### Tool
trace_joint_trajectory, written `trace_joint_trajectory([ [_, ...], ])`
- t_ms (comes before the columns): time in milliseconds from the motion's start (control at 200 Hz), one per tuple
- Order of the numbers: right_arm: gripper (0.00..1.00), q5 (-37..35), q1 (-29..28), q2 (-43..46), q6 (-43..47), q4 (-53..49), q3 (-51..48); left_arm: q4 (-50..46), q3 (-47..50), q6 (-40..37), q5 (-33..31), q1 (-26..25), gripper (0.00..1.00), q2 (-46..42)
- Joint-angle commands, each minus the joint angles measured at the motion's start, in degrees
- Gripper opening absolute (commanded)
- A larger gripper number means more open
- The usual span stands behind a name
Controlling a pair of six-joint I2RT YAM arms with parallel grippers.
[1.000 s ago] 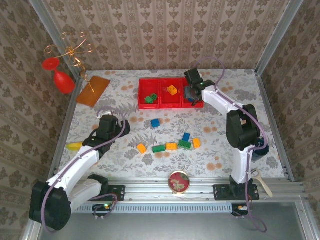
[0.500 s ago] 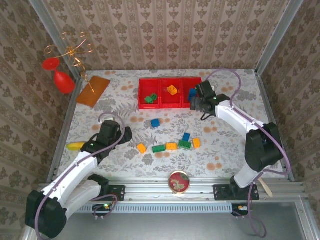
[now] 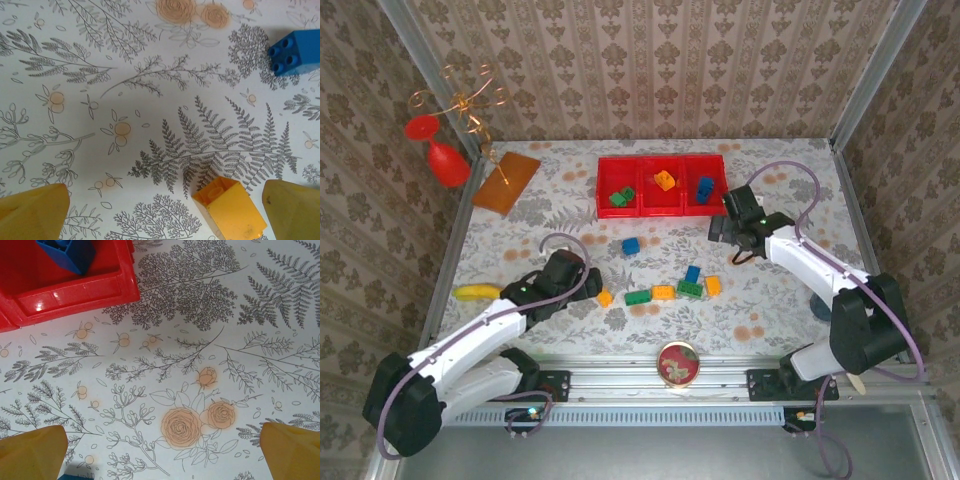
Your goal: Sort the legos into containers by color
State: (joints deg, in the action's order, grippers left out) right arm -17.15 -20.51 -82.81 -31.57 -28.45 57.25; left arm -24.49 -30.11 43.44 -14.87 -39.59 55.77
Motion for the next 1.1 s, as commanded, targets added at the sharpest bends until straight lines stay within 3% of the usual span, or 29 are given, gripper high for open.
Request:
trace_joint_trajectory([
  [0, 1.00, -0.6, -0.3, 1.4, -1.6, 0.3, -0.4, -0.6, -0.8, 3.1, -2.0, -1.8, 1.00, 1.9],
  [335, 1.00, -2.5, -0.3, -0.1, -2.5, -0.1, -0.1, -0.5, -4.2, 4.0, -1.8, -6.6, 1.00, 10.4],
  [690, 1.00, -3.2, -0.3, -0.7, -3.1, -0.6, -0.2, 0.6, -8.4, 2.2, -1.2, -7.7, 1.00, 18.0],
  [1095, 1.00, -3.2, -0.3, -0.3, -3.0, -0.6, -0.4, -1.6, -12.2, 1.1, -0.5, -8.7, 0.91, 27.3],
])
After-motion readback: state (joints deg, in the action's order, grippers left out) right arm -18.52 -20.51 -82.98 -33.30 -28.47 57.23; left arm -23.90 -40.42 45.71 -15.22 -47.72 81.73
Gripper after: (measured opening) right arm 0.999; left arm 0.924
